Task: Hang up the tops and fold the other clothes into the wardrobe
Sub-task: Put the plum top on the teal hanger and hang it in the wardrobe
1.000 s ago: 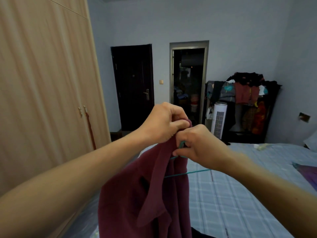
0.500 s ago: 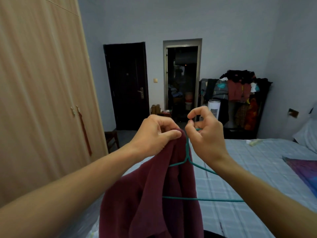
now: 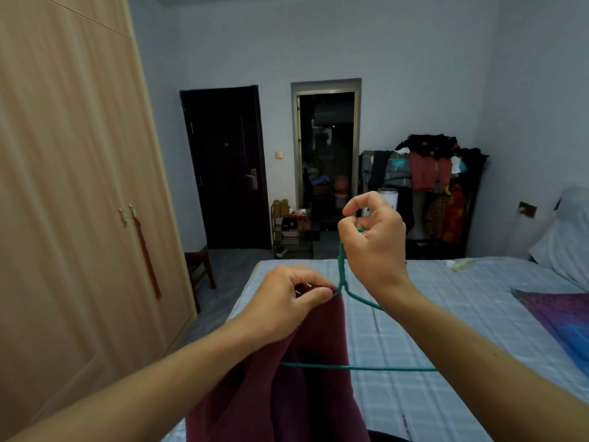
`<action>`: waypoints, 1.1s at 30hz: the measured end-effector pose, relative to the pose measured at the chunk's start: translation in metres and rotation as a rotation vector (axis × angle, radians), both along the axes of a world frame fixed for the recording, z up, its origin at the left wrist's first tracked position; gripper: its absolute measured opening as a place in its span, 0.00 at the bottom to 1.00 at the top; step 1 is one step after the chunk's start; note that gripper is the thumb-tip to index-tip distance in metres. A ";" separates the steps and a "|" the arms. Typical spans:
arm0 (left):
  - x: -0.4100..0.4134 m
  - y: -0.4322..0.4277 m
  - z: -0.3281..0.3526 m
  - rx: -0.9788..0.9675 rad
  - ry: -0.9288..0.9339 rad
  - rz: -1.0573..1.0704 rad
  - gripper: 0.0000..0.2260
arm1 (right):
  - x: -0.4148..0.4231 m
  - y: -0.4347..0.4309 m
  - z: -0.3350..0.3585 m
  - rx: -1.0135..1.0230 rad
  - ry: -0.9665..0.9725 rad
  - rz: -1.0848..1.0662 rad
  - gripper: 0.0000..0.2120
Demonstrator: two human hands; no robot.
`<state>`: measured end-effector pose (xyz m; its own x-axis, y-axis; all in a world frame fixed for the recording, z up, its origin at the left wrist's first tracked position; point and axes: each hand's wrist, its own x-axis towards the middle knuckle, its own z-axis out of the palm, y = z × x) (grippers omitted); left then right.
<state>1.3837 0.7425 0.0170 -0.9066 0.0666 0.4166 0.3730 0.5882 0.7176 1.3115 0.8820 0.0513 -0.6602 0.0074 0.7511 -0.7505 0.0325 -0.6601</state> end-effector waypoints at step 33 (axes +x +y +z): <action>-0.022 -0.055 0.036 -0.246 0.488 0.239 0.14 | 0.013 0.040 -0.093 0.483 0.397 -0.004 0.03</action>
